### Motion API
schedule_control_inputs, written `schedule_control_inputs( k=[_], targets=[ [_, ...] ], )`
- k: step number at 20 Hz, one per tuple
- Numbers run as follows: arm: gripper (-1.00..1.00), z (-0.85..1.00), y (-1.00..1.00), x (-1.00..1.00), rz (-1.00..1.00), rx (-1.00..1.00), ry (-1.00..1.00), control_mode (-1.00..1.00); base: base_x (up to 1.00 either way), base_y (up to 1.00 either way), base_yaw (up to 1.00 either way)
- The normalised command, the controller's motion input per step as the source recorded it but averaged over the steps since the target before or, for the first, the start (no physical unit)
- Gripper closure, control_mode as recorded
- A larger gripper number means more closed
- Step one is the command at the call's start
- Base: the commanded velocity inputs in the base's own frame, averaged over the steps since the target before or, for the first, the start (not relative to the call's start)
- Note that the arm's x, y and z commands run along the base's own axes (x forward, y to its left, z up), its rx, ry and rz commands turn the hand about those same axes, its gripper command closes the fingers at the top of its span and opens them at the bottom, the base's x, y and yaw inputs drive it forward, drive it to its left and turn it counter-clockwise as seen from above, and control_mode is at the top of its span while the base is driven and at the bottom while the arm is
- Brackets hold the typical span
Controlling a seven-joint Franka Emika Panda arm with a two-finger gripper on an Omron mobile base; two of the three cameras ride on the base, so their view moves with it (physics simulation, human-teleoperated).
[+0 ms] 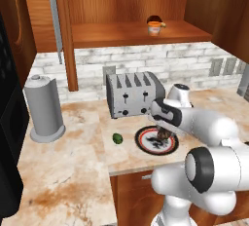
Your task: Pick the avocado and bread from the counter and place them on the plate. Then pick the jam from the cabinet and place it next to the plate. Lastly close the cabinet door.
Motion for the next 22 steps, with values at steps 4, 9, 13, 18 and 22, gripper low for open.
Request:
schedule_control_inputs(
  k=[4, 9, 13, 18, 22],
  targets=[
    [1.0, -0.54, -0.14, 0.21, 0.0, 0.0, 0.17, -1.0, 0.0, 0.0, 0.0],
    [1.0, -0.51, -0.06, 0.07, 0.0, 0.0, 0.12, -1.0, 0.0, 0.0, 0.0],
    [1.0, -0.31, 0.0, 0.07, 0.0, 0.0, 0.08, -1.0, 0.0, 0.0, 0.0],
    [-1.0, -0.09, 0.0, 0.0, 0.0, 0.0, 0.03, -1.0, 0.0, 0.0, 0.0],
    [-1.0, 0.0, 0.0, -0.18, 0.0, 0.0, 0.0, -1.0, 0.0, 0.0, 0.0]
  ],
)
